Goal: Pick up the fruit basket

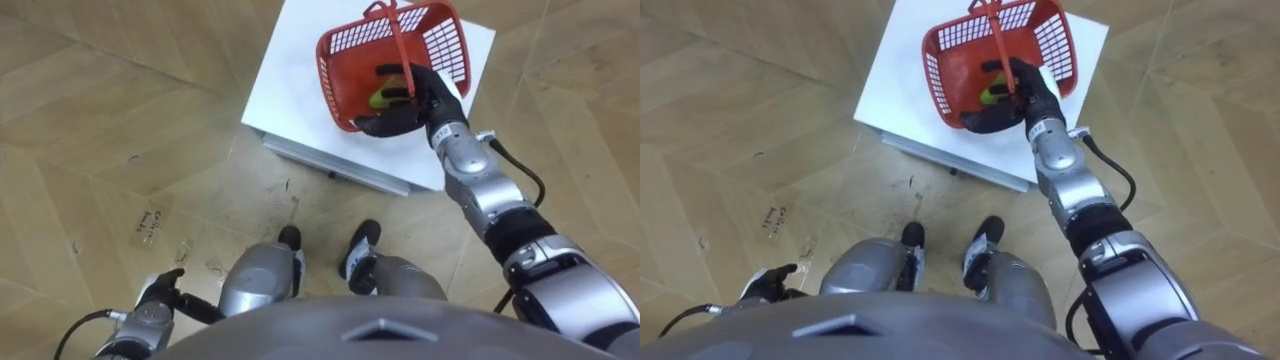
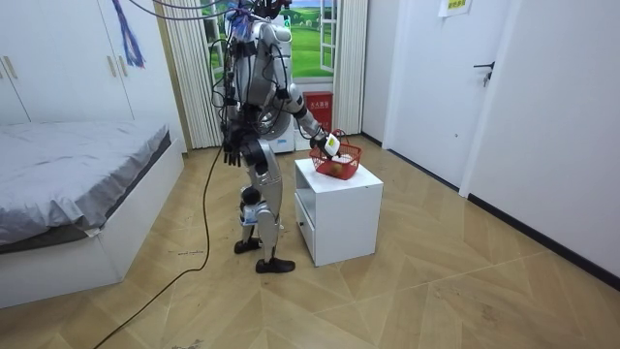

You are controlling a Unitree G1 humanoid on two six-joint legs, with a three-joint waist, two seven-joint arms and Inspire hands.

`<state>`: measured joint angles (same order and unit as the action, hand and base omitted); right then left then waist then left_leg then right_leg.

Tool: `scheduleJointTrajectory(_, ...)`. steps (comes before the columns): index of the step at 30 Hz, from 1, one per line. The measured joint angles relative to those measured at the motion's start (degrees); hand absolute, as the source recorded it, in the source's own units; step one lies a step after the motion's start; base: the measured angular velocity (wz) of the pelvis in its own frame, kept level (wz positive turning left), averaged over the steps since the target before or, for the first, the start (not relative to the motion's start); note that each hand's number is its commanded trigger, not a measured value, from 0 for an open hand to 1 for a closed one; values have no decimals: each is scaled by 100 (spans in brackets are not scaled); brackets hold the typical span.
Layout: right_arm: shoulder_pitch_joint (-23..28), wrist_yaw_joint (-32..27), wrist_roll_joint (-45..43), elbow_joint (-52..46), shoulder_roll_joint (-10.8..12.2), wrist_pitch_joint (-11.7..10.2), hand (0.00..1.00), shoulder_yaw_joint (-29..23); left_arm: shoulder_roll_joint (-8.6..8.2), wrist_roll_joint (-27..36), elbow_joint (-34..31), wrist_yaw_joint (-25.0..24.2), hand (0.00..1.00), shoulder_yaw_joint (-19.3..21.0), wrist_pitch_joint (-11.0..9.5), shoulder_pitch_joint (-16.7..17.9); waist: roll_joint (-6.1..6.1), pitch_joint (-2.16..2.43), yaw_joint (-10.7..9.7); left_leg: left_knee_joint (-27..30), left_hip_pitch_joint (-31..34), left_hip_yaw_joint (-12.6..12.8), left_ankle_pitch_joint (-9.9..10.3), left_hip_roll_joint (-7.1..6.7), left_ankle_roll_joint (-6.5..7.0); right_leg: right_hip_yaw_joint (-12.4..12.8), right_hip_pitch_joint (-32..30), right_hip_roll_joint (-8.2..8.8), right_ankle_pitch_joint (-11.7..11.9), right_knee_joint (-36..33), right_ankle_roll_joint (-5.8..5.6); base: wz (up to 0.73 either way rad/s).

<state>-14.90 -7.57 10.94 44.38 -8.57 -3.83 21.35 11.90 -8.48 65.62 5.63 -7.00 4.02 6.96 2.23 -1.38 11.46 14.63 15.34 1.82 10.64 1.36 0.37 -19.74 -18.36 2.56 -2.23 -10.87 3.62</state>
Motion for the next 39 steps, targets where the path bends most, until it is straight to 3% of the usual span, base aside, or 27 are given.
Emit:
scheduleJointTrajectory(14, 51, 132, -5, 22, 23, -10, 0, -13, -3, -5, 42, -8, 0, 14, -56, 1, 103, 9, -6, 19, -40, 37, -2, 12, 2, -5, 48, 10, -2, 6, -3, 1)
scheduleJointTrajectory(22, 90, 305, -138, -531, -8, -43, 0, -89, -21, -7, 137, -6, 0, 76, -40, 11, 113, 6, -24, -83, -340, 130, 2, 13, 5, 112, 251, -13, -11, 11, -17, -7)
scheduleJointTrajectory(31, 521, 357, -167, -1399, -51, -43, 0, -293, -109, 12, 86, -7, 0, 165, -14, 20, 100, 9, -131, -140, -639, 145, 7, 11, 8, 155, 519, -35, -27, 32, -37, 0)
scheduleJointTrajectory(34, 796, 353, -127, -1681, -52, -43, 0, -280, -145, 13, 87, 19, 0, 167, -24, 13, 98, 20, -159, -210, -785, 270, 19, 18, 24, 263, 608, -50, -40, 23, -52, -14)
scheduleJointTrajectory(39, 1143, 262, -257, -2398, -53, -60, 0, -289, -156, -4, 71, 47, 0, 238, -76, 25, 71, 71, -322, -314, -955, 454, 38, 31, 32, 434, 645, -74, -42, -1, -58, -23)
